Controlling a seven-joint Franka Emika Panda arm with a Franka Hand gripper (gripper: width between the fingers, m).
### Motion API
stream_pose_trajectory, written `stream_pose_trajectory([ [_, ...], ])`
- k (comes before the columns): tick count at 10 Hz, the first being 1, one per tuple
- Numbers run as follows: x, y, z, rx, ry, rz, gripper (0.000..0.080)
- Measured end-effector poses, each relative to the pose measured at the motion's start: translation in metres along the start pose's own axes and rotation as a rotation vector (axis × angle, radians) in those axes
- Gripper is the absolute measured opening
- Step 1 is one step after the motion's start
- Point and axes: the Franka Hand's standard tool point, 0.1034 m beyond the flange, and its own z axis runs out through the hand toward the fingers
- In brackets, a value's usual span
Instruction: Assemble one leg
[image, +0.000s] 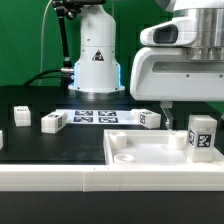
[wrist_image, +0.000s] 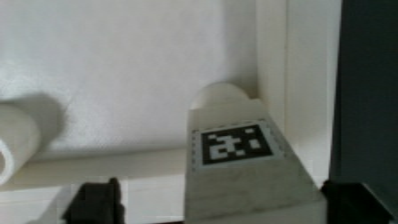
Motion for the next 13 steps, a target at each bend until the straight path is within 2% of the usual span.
stream_pose_trajectory([
  [1, 0.0, -0.0002, 0.0, 0.0, 0.0, 0.012, 0.0288],
  [4, 0.0, 0.0004, 0.0001, 0.0, 0.0, 0.037, 0.0289],
  [6, 0.0, 0.0016, -0.0002, 0.007, 0.011, 0.226, 0.0289],
  [8, -0.0002, 0.0027, -0.0011, 0.027, 0.013, 0.455, 0.0289],
  [13, -0.0025, -0.0039, 0.0027, 0.035, 0.0, 1.05, 0.029],
])
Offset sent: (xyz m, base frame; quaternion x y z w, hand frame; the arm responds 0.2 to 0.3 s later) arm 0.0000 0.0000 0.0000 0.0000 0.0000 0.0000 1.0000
